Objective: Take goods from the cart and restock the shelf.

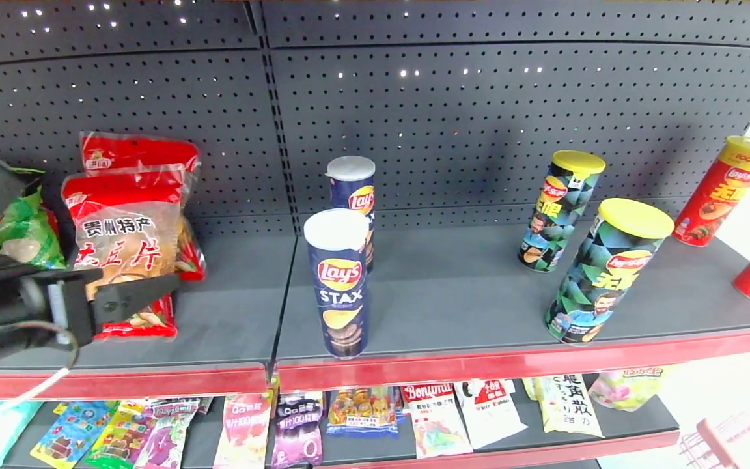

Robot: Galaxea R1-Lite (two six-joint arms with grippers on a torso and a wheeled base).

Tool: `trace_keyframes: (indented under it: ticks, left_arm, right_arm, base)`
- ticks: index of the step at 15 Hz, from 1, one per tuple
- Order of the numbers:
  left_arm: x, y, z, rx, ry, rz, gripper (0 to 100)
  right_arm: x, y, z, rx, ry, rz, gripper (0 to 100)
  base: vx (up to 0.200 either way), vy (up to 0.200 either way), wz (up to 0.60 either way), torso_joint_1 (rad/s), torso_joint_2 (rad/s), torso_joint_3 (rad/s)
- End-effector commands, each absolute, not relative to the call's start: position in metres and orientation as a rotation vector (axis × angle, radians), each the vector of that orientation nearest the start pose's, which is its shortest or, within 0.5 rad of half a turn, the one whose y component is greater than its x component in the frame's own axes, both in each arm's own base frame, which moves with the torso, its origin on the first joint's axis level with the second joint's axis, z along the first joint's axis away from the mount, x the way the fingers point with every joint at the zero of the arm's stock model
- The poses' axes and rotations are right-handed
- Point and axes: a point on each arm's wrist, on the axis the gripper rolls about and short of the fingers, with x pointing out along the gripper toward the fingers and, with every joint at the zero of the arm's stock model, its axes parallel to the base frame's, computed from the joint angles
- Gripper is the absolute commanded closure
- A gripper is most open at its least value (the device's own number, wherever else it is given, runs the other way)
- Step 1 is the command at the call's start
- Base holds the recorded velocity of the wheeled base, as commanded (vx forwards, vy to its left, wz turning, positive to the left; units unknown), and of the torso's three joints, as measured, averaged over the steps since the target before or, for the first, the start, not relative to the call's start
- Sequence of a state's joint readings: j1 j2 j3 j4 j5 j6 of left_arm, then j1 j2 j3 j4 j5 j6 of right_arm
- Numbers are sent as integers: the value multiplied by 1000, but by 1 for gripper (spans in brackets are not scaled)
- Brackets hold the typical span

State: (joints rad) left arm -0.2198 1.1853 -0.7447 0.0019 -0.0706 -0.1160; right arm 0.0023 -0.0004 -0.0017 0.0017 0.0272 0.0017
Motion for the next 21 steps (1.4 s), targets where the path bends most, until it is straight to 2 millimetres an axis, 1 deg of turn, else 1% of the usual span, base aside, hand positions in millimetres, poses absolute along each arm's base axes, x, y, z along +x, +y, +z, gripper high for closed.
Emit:
trace_keyframes:
  ticks: [1, 3, 6, 9, 10, 11, 14, 17, 21]
  left_arm:
    - [228, -62, 189, -8, 672, -300, 0]
    - [245, -68, 168, 14, 747, -299, 0]
    - [266, -79, 141, 32, 809, -309, 0]
    - [284, -92, 127, 47, 838, -332, 0]
    - [289, -95, 125, 48, 837, -335, 0]
    - [296, -103, 125, 54, 827, -350, 0]
    - [302, -110, 126, 59, 817, -369, 0]
    - [302, -112, 125, 60, 820, -379, 0]
    - [298, -121, 127, 72, 815, -407, 0]
  right_arm:
    - [-23, 1, 76, 2, 3, 31, 0]
    - [-23, 1, 76, 2, 3, 31, 0]
    - [-23, 1, 76, 2, 3, 31, 0]
    - [-23, 1, 76, 2, 2, 31, 0]
    - [-23, 1, 76, 2, 2, 31, 0]
    - [-23, 1, 76, 2, 2, 31, 0]
    - [-23, 1, 76, 2, 2, 31, 0]
    - [-23, 1, 76, 2, 2, 31, 0]
    - [-23, 1, 76, 2, 2, 31, 0]
  base:
    - [0, 0, 0, 0, 0, 0]
    - [0, 0, 0, 0, 0, 0]
    - [0, 0, 0, 0, 0, 0]
    - [0, 0, 0, 0, 0, 0]
    - [0, 0, 0, 0, 0, 0]
    - [0, 0, 0, 0, 0, 0]
    - [0, 0, 0, 0, 0, 0]
    - [0, 0, 0, 0, 0, 0]
    - [0, 0, 0, 0, 0, 0]
